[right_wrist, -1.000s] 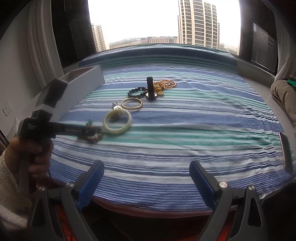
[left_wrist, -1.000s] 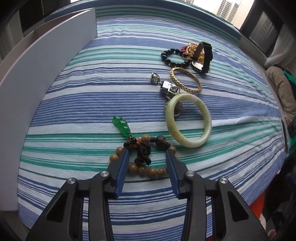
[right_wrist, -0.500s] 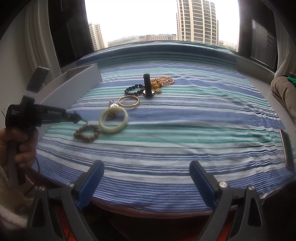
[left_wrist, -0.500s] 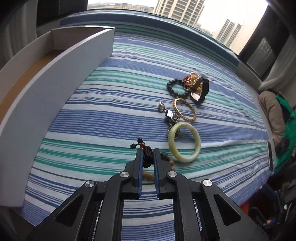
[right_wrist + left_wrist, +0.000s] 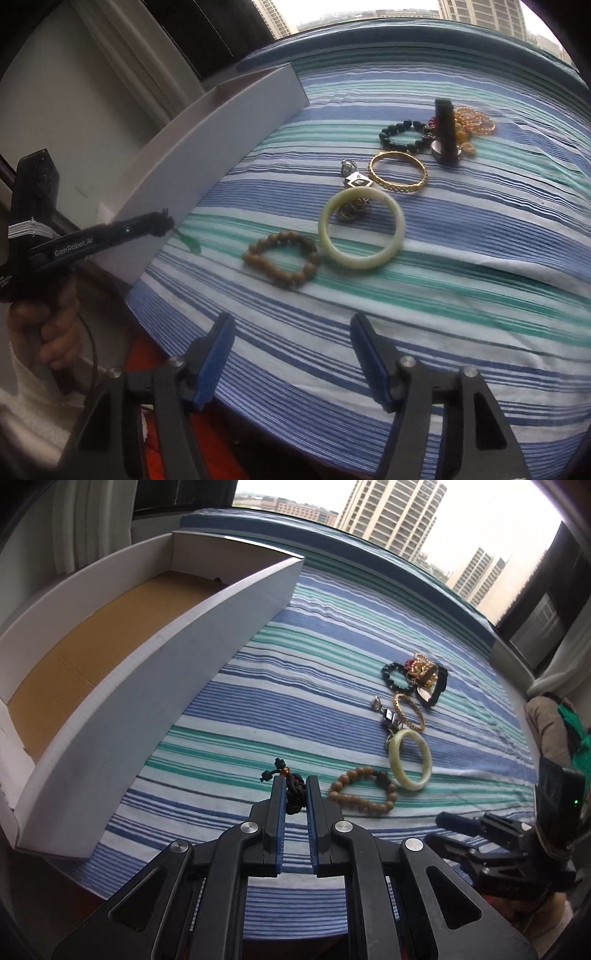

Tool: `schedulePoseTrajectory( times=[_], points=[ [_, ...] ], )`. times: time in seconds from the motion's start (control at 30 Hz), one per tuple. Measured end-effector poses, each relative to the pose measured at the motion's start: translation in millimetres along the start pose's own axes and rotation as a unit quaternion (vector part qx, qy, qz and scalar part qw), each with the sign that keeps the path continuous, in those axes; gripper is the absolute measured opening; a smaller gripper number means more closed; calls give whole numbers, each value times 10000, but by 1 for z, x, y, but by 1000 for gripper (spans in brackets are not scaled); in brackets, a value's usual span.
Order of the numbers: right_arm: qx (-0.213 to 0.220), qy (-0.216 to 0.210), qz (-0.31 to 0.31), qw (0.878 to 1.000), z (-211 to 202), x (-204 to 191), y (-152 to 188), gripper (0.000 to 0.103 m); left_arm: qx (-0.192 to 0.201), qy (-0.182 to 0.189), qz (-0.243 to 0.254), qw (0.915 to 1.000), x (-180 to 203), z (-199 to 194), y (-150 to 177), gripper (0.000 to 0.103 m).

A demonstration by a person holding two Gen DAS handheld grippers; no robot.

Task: Organize jewelry
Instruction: 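Lift the bead bracelet with the left tool and carry it into the white box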

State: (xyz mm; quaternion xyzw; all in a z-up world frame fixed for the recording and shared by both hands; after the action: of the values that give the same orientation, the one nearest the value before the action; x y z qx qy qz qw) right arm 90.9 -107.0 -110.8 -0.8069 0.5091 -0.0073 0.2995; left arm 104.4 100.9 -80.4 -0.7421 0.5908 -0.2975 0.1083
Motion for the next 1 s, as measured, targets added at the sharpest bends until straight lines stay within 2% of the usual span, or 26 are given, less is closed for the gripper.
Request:
schedulePoseTrajectory(
  times=[0.03,0.1,0.23,0.43,0.5,0.53,0.6,0.73,0.8,0.9,1.0],
  points=[
    [-155,5,-28,9999,13,-2,-3,49,9,-1,-6,10000,-1,-1,1,9],
    [-361,97,-76,9993,36,-2,-9,48,46,0,-15,10000,-3,-4,1,9],
    [-508,473,-303,9971,62,-2,-21,45,72,36,-34,10000,-7,-5,2,9],
    [-360,973,-872,9908,85,-11,-47,43,-23,79,-62,9999,-12,1,6,9],
    [-324,1081,-1054,9880,92,-12,-53,40,-45,69,-65,9999,-13,2,6,9],
    [-328,1150,-1174,9859,95,-13,-55,35,-53,49,-59,10000,-14,2,7,9],
    [-348,1298,-1486,9797,98,-16,-56,14,-69,18,-48,10000,-16,1,7,9],
    [-511,1063,-1561,9807,89,-21,-55,14,-28,-6,-39,10000,-18,-10,3,9],
    [-324,926,-1485,9840,71,-27,-63,14,44,-45,-26,10000,-20,-22,-3,9],
    [-30,486,-1397,9890,38,-51,-84,14,217,-75,-56,9997,-27,-47,-18,9],
    [326,240,-1612,9861,9,-88,-111,14,443,-197,-108,9988,-41,-76,-37,9]
  ],
)
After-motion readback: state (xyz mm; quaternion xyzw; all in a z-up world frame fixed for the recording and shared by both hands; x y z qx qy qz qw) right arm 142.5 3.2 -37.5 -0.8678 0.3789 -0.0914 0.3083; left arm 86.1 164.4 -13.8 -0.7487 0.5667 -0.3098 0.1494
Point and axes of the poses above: each gripper's, at about its wrist camera, not at the fingertips, and z roughly the way its jaws point, x to its right, y to its underside, the point moved 6 cm from there along z, roughly the way its jaws point, and after that the axes turned 3 degrees about y, right-handed, at the moved point
